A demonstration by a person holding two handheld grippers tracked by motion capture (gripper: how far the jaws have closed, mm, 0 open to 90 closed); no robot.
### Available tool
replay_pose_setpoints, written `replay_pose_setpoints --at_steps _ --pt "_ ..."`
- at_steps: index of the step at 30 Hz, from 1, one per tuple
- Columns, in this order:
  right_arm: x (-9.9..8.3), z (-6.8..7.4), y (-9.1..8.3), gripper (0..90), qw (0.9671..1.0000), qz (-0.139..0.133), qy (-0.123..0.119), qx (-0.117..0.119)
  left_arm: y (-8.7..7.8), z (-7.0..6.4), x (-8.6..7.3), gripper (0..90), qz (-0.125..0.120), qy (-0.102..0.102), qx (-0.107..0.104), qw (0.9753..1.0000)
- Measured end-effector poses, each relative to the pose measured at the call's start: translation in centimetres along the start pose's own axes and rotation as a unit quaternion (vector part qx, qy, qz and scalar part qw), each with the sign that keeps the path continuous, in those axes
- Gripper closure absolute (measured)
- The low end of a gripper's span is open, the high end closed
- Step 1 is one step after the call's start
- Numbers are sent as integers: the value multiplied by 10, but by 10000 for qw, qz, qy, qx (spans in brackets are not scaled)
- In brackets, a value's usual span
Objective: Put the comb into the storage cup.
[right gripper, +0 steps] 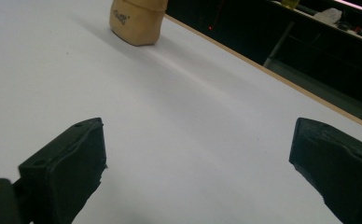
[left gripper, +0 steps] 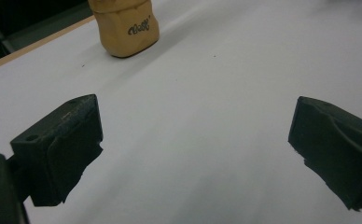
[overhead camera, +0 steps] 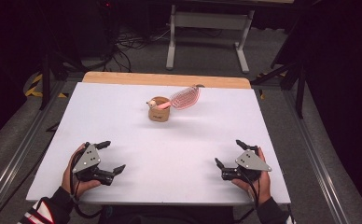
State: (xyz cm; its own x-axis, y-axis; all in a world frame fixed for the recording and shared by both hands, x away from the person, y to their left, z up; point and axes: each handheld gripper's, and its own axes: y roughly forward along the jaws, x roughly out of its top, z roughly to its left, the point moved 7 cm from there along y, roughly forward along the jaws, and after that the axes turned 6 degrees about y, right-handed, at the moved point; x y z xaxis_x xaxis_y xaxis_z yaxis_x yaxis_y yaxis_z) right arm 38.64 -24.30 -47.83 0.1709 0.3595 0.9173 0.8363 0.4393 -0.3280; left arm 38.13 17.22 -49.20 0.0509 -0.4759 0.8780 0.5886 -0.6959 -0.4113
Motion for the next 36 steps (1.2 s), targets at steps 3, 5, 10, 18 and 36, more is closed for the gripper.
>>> replay_pose_setpoints --at_steps 3,5,10,18,36 --pt "-11 -6 -4 44 9998 126 109 -72 0 0 0 35 -5 12 14 10000" --pt "-12 -7 -5 44 9998 135 130 -86 0 0 0 35 -4 7 17 10000" --pt "-11 -7 -6 44 9998 124 78 -103 1 -2 1 34 7 33 16 10000" --pt "-5 -8 -9 44 9998 -56 189 -87 1 -3 1 34 34 81 3 10000" --pt "2 -7 -11 44 9994 -153 290 -66 1 -2 0 34 15 40 -4 10000"
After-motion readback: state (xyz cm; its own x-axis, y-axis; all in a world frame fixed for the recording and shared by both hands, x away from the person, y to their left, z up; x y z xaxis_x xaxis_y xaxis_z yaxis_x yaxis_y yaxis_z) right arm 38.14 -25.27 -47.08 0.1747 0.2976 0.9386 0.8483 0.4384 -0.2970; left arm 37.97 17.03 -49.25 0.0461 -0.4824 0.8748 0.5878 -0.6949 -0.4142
